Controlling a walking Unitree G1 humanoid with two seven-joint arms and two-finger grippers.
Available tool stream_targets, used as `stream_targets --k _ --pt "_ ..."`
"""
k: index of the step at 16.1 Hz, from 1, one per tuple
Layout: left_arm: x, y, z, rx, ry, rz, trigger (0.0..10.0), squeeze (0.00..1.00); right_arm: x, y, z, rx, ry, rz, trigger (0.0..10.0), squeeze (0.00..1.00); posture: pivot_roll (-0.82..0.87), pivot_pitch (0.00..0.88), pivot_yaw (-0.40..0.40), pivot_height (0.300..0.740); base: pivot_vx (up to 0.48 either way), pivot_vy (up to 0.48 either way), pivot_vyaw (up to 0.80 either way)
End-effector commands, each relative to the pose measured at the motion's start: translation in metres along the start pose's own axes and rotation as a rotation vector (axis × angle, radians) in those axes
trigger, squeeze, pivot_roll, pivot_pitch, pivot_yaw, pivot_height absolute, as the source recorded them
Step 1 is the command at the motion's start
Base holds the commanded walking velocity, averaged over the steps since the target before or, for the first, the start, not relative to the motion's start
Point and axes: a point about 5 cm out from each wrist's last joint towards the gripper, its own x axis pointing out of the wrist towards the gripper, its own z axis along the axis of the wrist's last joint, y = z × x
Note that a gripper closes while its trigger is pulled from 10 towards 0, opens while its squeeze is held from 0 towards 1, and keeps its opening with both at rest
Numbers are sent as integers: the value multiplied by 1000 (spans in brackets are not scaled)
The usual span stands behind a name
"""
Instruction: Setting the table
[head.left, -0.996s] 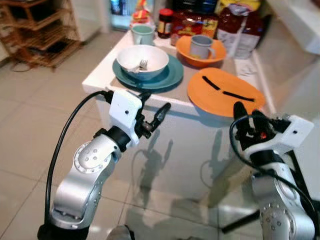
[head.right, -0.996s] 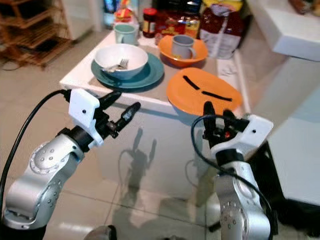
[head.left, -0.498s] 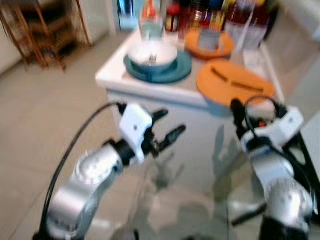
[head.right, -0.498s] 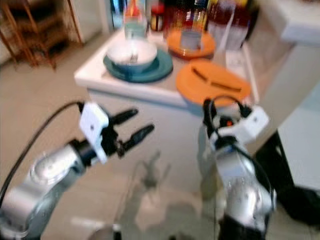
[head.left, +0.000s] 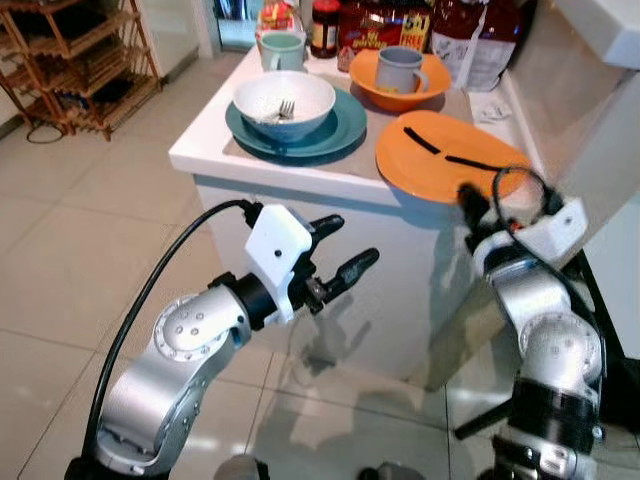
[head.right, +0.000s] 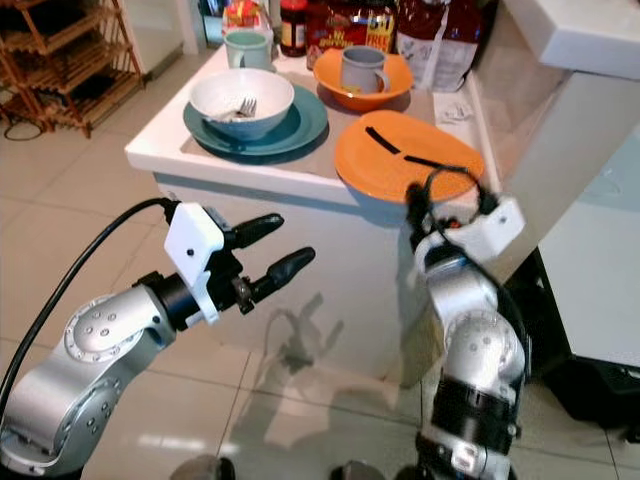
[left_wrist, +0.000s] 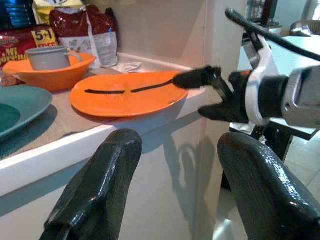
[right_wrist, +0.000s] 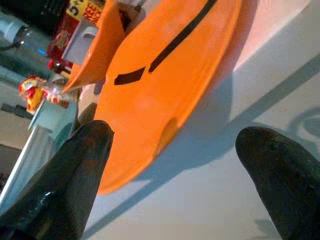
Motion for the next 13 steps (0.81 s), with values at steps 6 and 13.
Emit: stream_targets --k 6,13 --pt "2 0 1 14 9 -29 10000 0 21 -3 7 59 16 10 4667 0 66 52 -45 740 0 0 0" --pt "3 -1 1 10 11 -38 10000 0 26 -5 10 82 15 23 0 0 67 41 -44 740 0 0 0"
